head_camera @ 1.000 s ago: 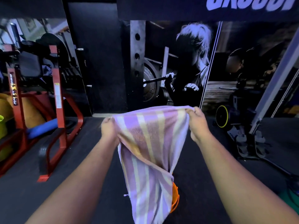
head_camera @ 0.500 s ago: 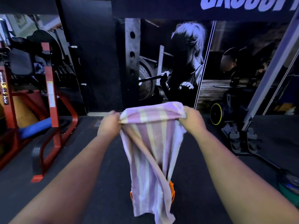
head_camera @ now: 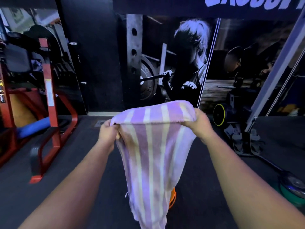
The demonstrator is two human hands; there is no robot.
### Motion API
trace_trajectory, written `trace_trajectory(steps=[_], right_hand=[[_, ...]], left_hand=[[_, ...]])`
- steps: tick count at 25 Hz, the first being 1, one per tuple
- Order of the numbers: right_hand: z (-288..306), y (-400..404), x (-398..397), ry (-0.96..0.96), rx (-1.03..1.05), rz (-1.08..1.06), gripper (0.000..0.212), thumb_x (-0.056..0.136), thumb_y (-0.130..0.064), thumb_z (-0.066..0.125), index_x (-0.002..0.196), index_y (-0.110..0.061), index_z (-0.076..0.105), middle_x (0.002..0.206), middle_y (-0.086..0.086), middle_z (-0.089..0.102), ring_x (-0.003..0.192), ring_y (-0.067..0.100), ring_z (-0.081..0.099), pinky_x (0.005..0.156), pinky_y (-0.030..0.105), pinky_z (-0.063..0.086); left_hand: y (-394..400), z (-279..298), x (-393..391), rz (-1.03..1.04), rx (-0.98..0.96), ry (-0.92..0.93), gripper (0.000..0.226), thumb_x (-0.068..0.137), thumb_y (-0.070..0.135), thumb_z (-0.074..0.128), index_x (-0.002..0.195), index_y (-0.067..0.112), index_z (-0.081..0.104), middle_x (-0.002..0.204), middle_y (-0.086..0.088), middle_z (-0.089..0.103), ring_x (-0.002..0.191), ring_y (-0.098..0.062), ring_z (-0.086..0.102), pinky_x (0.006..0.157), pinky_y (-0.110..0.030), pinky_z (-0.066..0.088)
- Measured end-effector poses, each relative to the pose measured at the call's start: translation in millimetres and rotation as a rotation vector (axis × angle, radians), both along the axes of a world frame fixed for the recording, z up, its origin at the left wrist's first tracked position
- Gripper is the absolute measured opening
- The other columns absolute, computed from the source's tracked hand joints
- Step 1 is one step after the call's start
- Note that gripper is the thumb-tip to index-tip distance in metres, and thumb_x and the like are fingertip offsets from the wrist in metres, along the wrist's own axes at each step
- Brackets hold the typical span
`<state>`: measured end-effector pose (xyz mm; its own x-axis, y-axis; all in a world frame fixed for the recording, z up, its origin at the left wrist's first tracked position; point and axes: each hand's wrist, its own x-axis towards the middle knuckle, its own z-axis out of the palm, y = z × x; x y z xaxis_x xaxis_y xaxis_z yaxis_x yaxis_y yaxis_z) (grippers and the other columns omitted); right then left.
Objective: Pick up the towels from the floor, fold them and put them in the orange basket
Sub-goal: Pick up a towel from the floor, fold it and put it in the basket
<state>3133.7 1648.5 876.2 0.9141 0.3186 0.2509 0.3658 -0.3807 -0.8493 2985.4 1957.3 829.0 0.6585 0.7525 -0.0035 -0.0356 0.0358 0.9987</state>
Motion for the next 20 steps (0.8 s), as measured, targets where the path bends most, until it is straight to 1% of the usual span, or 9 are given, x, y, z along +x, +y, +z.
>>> trace_trajectory(steps=[2, 5, 8, 9, 12, 13, 15, 17, 20], right_hand=[[2, -1, -6, 0.215, 0.29, 0.178, 0.053, 0.071, -0.02, 0.091, 0.114, -0.005, 0.064, 0.107, 0.012, 0.075, 0.102, 0.028, 0.072, 0.087, 0.044, 0.06], [13, 7, -20, 0.424, 0.512, 0.311, 0.052, 0.081, -0.009, 0.082, 0.127, -0.001, 0.059, 0.117, 0.019, 0.073, 0.113, 0.037, 0.068, 0.088, 0.044, 0.06], [-1, 4, -22, 0.484, 0.95, 0.316, 0.067, 0.082, -0.028, 0.082, 0.14, -0.014, 0.052, 0.128, 0.013, 0.069, 0.118, 0.032, 0.067, 0.094, 0.045, 0.057], [-15, 5, -28, 0.513, 0.858, 0.346, 0.066, 0.08, -0.035, 0.082, 0.137, -0.015, 0.056, 0.13, 0.013, 0.068, 0.119, 0.032, 0.066, 0.095, 0.046, 0.057], [-74, 11, -64, 0.566, 0.084, 0.399, 0.049, 0.074, -0.034, 0.091, 0.113, -0.012, 0.073, 0.118, 0.015, 0.074, 0.111, 0.031, 0.069, 0.088, 0.044, 0.056], [-80, 15, -75, 0.582, 0.092, 0.396, 0.04, 0.077, -0.025, 0.089, 0.111, -0.01, 0.074, 0.114, 0.016, 0.075, 0.108, 0.03, 0.071, 0.088, 0.044, 0.058], [-71, 24, -84, 0.666, 0.365, 0.383, 0.027, 0.087, -0.008, 0.076, 0.112, -0.004, 0.071, 0.11, 0.02, 0.074, 0.099, 0.03, 0.073, 0.086, 0.042, 0.061], [-43, 31, -83, 0.742, 0.524, 0.37, 0.02, 0.09, -0.008, 0.07, 0.109, -0.001, 0.071, 0.105, 0.023, 0.074, 0.09, 0.031, 0.073, 0.084, 0.044, 0.061], [-23, 36, -71, 0.793, 0.519, 0.263, 0.032, 0.086, -0.018, 0.077, 0.111, 0.001, 0.07, 0.103, 0.025, 0.073, 0.087, 0.033, 0.071, 0.086, 0.047, 0.059]], left_hand=[[-11, 4, 3, 0.034, -0.15, -0.04, 0.022, 0.09, 0.009, 0.05, 0.081, 0.017, 0.069, 0.071, -0.001, 0.065, 0.071, -0.022, 0.059, 0.061, -0.03, 0.044], [-23, 17, 2, -0.127, -0.095, 0.124, 0.029, 0.097, 0.039, 0.058, 0.086, 0.015, 0.07, 0.079, -0.004, 0.068, 0.078, -0.022, 0.063, 0.072, -0.035, 0.049], [-30, 46, -5, -0.451, -0.146, 0.026, 0.05, 0.09, 0.059, 0.061, 0.102, 0.012, 0.07, 0.093, -0.008, 0.074, 0.087, -0.021, 0.07, 0.083, -0.036, 0.056], [-33, 56, -7, -0.513, -0.139, -0.042, 0.046, 0.09, 0.053, 0.064, 0.105, 0.01, 0.068, 0.095, -0.01, 0.074, 0.09, -0.023, 0.069, 0.083, -0.036, 0.057], [-39, 83, -4, -0.529, -0.167, -0.237, 0.028, 0.098, 0.033, 0.063, 0.108, 0.007, 0.065, 0.094, -0.011, 0.071, 0.092, -0.026, 0.066, 0.078, -0.035, 0.06], [-40, 87, -5, -0.532, -0.199, -0.299, 0.032, 0.098, 0.037, 0.062, 0.109, 0.007, 0.066, 0.099, -0.012, 0.071, 0.095, -0.027, 0.067, 0.082, -0.037, 0.06], [-37, 80, -15, -0.628, -0.16, -0.328, 0.047, 0.088, 0.059, 0.063, 0.104, 0.016, 0.068, 0.104, -0.007, 0.071, 0.099, -0.023, 0.067, 0.085, -0.036, 0.058], [-36, 32, -32, -0.75, 0.015, -0.091, 0.056, 0.068, 0.073, 0.075, 0.096, 0.026, 0.071, 0.096, 0.002, 0.071, 0.09, -0.014, 0.067, 0.08, -0.031, 0.055], [-49, -52, -59, -1.019, -0.023, 0.248, 0.048, 0.062, 0.055, 0.092, 0.091, 0.02, 0.077, 0.093, -0.005, 0.073, 0.084, -0.018, 0.067, 0.08, -0.031, 0.053]])
